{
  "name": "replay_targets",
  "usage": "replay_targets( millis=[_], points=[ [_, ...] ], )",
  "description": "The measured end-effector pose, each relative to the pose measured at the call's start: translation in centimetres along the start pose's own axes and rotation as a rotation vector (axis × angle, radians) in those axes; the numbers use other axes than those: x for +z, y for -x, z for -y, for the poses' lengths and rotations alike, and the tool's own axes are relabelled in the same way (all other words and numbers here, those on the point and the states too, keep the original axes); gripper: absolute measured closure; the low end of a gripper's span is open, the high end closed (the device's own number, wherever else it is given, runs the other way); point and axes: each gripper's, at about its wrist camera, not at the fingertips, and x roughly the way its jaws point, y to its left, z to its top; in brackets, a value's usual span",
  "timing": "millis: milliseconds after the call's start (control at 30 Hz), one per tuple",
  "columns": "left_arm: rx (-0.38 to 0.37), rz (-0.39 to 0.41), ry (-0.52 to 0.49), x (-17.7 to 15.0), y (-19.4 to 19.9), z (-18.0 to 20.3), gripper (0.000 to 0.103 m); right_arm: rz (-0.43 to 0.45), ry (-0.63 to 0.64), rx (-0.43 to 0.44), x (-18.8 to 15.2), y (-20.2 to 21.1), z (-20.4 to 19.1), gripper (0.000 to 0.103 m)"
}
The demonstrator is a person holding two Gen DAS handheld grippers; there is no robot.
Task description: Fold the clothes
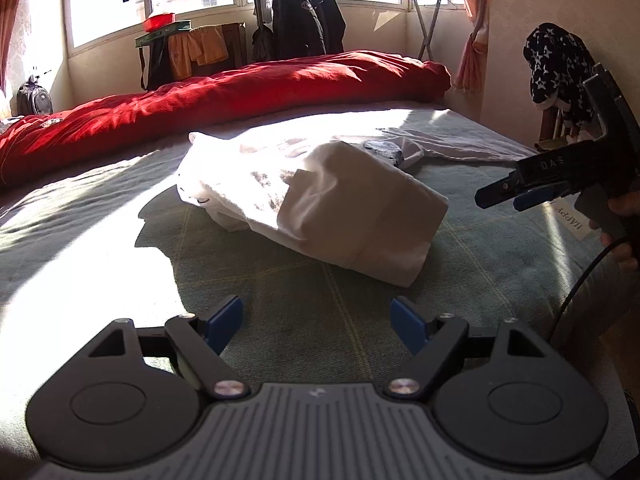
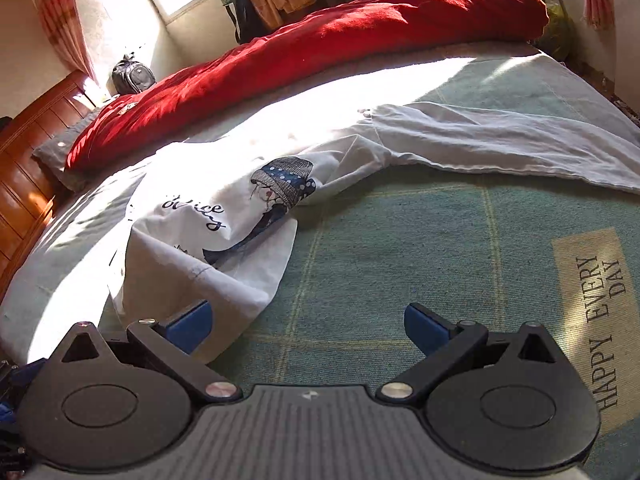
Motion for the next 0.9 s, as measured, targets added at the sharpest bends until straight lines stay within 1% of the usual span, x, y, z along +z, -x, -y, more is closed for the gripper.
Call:
replay_targets(
  millis=[100,167,200,300,400,467,600,700,767,800,900],
  points=[
    [0.008,0.014,-0.057,0.4,0.0,0.6,0.021,-0.012,0.066,-0.052,-3.1,0.0,-2.4,0.000],
    [0.012,0.027,-0.106,0.9,-0.3,1.3,0.021,-0.011,0.123,-0.124,-5.0,0.0,-3.6,0.000],
    [0.008,0.042,-0.146,1.4,-0.5,2.0,0.021,-0.011,0.146,-0.154,-5.7,-0.1,-3.9,0.000],
    [0.004,0.089,-0.227,2.8,-1.4,3.6,0.022,-0.022,0.188,-0.230,-7.2,-0.6,-4.0,0.000],
    [0.015,0.121,-0.331,4.7,-3.0,6.1,0.022,-0.043,0.166,-0.271,-8.2,-1.6,-3.0,0.000],
    [0.015,0.144,-0.381,5.4,-3.6,7.5,0.022,-0.015,0.156,-0.262,-8.7,-1.5,-2.5,0.000],
    [0.013,0.142,-0.523,6.6,-6.2,10.8,0.022,0.031,0.166,-0.233,-9.7,-1.6,-1.9,0.000],
    [0.019,0.129,-0.643,6.9,-8.5,13.1,0.021,0.026,0.162,-0.199,-9.8,-0.8,-1.4,0.000],
    [0.020,0.111,-0.724,6.6,-10.3,14.8,0.021,0.021,0.128,-0.180,-9.7,0.2,-1.2,0.000],
    [0.017,0.105,-0.749,6.2,-10.7,15.3,0.021,0.028,0.100,-0.170,-9.7,0.7,-1.0,0.000],
    [0.051,0.078,-0.855,5.5,-13.8,17.0,0.021,0.040,0.018,-0.121,-10.0,2.1,-0.3,0.000]
  ],
)
